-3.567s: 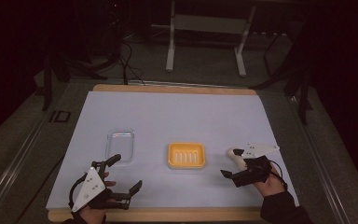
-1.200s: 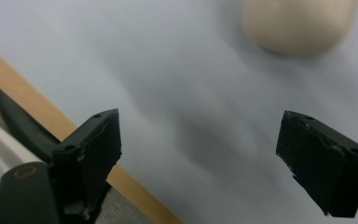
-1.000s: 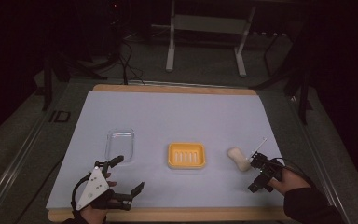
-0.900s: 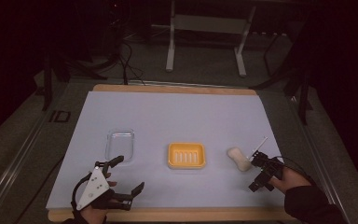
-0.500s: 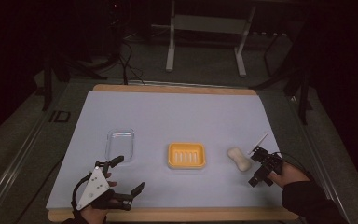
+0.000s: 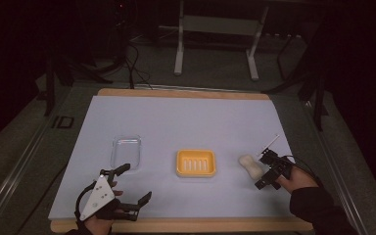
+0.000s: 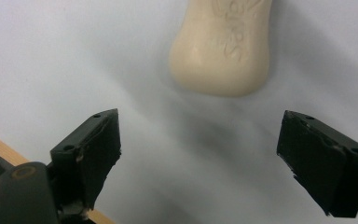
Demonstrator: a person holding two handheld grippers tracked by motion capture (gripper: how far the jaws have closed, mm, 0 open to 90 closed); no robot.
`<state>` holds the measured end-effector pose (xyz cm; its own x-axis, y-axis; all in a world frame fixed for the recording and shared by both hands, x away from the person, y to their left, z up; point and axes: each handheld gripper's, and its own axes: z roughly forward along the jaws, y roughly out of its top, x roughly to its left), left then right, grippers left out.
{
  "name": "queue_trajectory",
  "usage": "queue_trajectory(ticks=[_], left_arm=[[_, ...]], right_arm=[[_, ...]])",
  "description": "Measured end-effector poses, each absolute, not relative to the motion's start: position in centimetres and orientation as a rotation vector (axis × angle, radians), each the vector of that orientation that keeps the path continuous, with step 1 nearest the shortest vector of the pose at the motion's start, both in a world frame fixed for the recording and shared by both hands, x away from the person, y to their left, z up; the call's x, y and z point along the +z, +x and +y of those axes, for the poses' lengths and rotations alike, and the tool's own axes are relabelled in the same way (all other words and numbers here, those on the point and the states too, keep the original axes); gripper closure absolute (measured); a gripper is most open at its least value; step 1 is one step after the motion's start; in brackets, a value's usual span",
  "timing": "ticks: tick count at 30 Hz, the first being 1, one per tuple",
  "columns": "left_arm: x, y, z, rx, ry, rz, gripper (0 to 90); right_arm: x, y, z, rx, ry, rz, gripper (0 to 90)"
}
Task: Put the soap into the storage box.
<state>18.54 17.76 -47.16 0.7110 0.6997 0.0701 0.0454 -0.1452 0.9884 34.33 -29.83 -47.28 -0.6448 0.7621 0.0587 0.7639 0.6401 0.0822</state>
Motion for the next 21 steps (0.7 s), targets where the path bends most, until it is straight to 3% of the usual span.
queue_trajectory(ticks=[21], left_arm=[[-47.2,18.6,17.7,0.628,1.64,0.611,0.7]], right_arm=[[-47.0,36.1,-29.2,-0.46,-1.372,-2.834,13.1]])
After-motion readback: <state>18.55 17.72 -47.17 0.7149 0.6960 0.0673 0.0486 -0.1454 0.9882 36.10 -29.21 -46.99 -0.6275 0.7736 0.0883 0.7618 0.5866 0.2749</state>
